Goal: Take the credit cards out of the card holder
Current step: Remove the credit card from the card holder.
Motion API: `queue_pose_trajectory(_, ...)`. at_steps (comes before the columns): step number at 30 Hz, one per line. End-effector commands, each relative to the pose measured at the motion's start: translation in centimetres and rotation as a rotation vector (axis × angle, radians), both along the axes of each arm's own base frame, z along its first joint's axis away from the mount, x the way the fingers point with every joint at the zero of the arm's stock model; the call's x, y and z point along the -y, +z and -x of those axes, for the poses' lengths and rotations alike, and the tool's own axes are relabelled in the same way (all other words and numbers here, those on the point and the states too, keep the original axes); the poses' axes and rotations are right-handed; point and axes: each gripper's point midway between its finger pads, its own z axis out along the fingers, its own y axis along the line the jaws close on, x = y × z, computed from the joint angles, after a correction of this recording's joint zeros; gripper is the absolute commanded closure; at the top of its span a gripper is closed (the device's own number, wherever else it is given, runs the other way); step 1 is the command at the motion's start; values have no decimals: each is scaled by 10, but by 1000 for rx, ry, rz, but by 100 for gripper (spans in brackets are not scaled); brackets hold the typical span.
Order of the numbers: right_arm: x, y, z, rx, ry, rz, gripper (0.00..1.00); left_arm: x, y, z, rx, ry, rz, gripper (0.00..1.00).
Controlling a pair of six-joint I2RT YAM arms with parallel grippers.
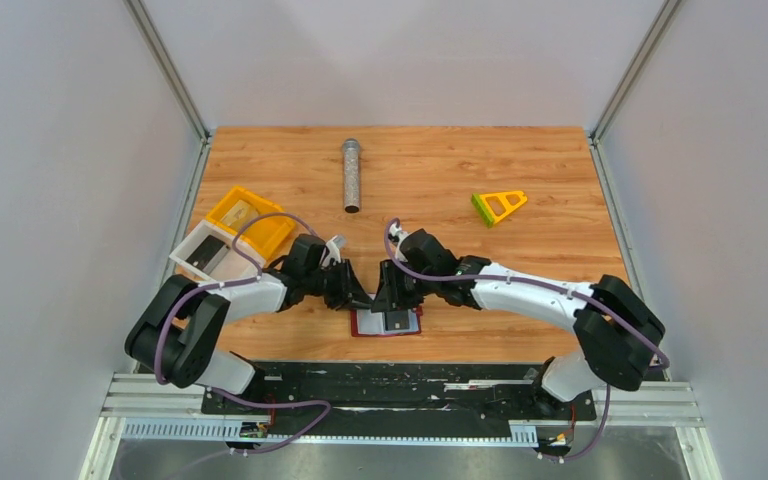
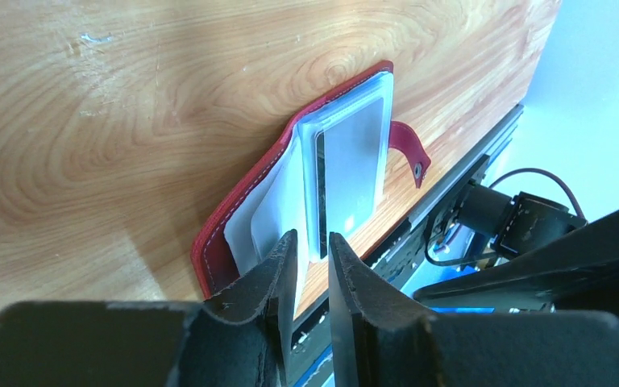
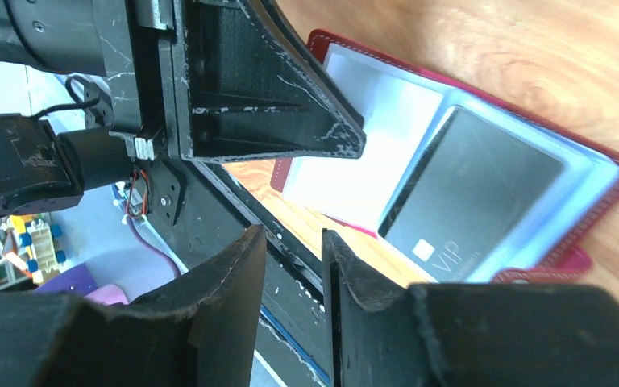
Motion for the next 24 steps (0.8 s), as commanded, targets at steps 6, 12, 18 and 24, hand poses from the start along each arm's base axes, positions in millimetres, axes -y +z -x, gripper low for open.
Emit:
queue_pose_trajectory(6,43,10,-30,71,-150,85,69,4,1,-5,55,-13,28,67)
queue_pose_trajectory(12,51,-11,-35,38,-173,136,72,9,3,-4,68,-12,71,63)
queue_pose_trajectory(18,51,-33,-36,-4,-169,166,76,13,-5,-1,54,-15,92,62)
queue_pose_trajectory(24,57,-48,-35,-24,-196,208,76,15,-10,2,44,-12,105,62)
